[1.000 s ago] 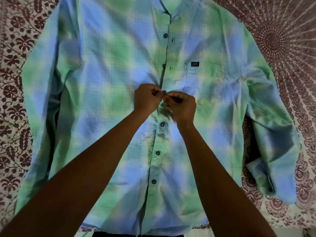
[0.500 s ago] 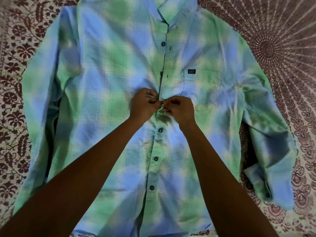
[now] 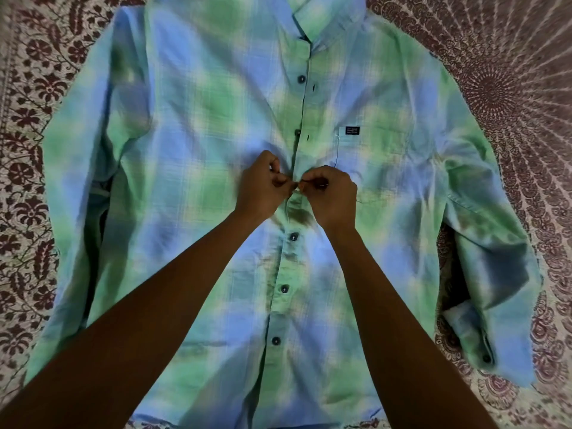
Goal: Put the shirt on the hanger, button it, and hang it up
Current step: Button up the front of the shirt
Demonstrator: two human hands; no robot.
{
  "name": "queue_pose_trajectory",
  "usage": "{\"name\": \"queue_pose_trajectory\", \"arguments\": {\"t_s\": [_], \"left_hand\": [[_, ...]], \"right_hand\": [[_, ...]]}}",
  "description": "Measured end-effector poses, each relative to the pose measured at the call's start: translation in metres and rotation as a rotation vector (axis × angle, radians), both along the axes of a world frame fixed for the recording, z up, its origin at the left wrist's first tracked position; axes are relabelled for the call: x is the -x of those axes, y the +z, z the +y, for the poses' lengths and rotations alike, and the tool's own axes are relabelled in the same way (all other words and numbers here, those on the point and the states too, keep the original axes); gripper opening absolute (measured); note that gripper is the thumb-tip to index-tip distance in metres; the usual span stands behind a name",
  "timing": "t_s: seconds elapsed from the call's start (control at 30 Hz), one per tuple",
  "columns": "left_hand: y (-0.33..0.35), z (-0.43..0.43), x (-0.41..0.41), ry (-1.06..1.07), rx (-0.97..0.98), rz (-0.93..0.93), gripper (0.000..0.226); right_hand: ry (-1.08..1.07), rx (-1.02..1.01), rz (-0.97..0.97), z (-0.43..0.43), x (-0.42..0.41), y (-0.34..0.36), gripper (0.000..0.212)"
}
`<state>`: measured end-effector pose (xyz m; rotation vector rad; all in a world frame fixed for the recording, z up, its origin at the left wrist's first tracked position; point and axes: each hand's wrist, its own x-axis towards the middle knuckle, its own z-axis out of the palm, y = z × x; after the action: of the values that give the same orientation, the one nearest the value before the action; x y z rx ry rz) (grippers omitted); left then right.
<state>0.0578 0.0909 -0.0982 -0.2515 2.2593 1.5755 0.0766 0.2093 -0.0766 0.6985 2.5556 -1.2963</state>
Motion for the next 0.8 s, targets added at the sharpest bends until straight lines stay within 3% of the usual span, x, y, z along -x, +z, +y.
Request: {"name": "queue_pose_trajectory", "arguments": {"t_s": [0.13,0.23,0.33,0.5,0.6,0.7,0.8], "left_hand": [[0.002,0.004,-0.007,-0.024,-0.092,0.01,0.05],[-0.001,0.002,-0.008,-0.025,-0.012,0.092,0.053],[0.0,-0.002,0.002,-0.158,0.046,0.121,0.048],[-0.003,-0.006,0.015,-0.097,-0.032,-0.12,0.041],[-0.005,-0.005,0.015,-0.144,0.095,-0.084,0.039],[0.004,-0.002,0.024,-0.294,0.225,-0.053,0.037],[0.018,0.0,0.046,-0.345,0.31,-0.041,0.016]], "right_hand": [[-0.099,0.06,-0.043,0.001,0.003,-0.002,0.019],[-0.173,0.25,-0.163,0.003,0.01,-0.002,0.03],[-0.148,0.424,-0.299,0.014,0.021,0.003,0.03],[-0.119,0.59,-0.394,0.024,0.03,0.011,0.024],[0.04,0.382,-0.45,0.027,0.036,0.011,0.024],[0.105,-0.058,-0.191,0.026,0.051,0.007,0.008],[0.076,-0.079,-0.069,0.011,0.068,0.006,0.016]]}}
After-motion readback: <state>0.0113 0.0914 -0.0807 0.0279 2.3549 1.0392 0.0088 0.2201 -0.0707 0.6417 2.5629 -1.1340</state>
